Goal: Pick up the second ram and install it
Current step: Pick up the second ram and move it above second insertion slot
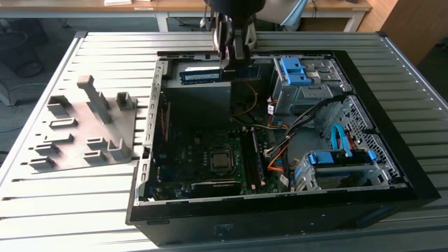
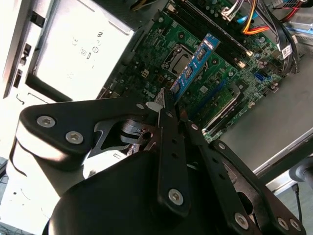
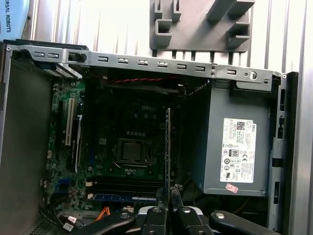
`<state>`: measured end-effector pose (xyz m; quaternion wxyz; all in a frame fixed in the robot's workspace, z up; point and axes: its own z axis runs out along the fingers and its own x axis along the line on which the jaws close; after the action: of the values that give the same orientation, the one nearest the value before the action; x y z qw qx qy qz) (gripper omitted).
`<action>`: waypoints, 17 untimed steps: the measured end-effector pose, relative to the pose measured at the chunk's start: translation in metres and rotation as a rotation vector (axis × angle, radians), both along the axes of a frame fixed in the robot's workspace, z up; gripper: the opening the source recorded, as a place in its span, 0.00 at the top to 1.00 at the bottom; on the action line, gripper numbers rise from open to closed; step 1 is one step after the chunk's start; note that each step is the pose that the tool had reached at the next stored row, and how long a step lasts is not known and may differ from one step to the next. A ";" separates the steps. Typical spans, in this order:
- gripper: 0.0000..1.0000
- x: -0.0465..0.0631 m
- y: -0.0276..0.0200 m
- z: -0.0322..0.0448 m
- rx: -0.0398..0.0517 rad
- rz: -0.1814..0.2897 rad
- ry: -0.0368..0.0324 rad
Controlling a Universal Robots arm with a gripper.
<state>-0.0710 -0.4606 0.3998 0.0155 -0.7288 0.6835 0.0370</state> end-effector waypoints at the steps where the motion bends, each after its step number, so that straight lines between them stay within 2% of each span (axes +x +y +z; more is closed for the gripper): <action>1: 0.86 0.000 -0.0003 -0.0011 0.0000 0.000 0.0000; 17: 0.86 0.000 -0.0043 -0.0155 0.0000 0.000 0.0000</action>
<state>-0.0708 -0.4649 0.3843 0.0154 -0.7288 0.6835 0.0370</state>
